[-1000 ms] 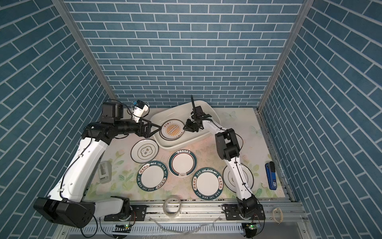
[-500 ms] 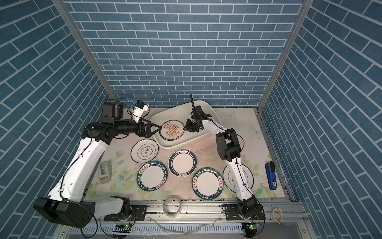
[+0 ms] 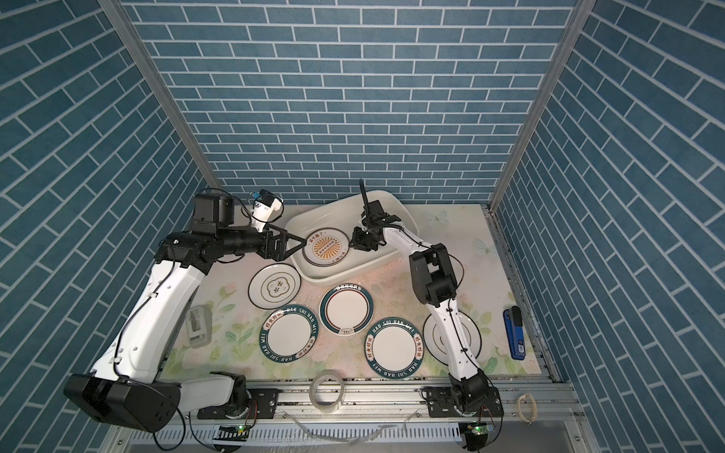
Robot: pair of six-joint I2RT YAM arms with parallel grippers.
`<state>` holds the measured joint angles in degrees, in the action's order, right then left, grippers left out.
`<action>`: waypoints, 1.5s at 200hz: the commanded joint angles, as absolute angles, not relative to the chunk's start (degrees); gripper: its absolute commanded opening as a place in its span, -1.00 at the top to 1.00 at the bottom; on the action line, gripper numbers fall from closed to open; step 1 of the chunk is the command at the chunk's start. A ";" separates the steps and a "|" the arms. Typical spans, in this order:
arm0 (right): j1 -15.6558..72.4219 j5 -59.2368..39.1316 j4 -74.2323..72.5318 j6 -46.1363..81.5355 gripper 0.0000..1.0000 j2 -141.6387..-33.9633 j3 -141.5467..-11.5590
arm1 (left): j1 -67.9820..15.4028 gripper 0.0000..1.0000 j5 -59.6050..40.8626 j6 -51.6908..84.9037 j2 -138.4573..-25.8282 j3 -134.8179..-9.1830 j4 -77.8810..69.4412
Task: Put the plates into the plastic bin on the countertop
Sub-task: 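Withdraw the right gripper from the bin toward the cloud-print plate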
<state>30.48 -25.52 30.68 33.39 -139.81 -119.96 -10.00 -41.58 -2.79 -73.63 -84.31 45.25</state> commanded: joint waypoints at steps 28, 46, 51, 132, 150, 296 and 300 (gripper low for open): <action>30.06 -13.39 36.58 24.74 0.38 -120.74 -118.42 | -9.76 -0.99 -41.13 -4.43 -73.14 -86.82 46.93; 29.58 -8.78 39.15 24.12 0.30 -113.38 -114.53 | -9.76 -0.99 -41.13 -4.52 -72.82 -86.62 47.19; 29.48 -7.53 39.59 24.08 0.25 -111.25 -112.89 | -9.71 -0.99 -41.13 -4.57 -72.70 -86.50 47.19; 26.11 22.13 56.03 39.82 -0.43 -78.67 -79.18 | -9.84 -0.99 -42.59 -4.22 -73.04 -86.46 46.49; 25.20 27.48 59.94 46.44 -0.48 -75.21 -74.44 | -9.97 -0.99 -43.01 -4.30 -74.34 -87.76 47.38; 16.82 27.65 63.13 75.88 -0.97 -56.83 -39.91 | -9.93 -0.99 -42.99 -12.51 -80.22 -94.35 57.72; 16.58 27.41 62.84 75.98 -0.97 -56.42 -39.28 | -9.96 -0.99 -42.75 -12.48 -80.30 -94.53 57.90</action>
<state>17.63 27.57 62.11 70.22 -58.76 -41.91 -10.02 -43.62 -12.27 -79.35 -92.51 56.14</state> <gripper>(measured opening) 0.984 0.995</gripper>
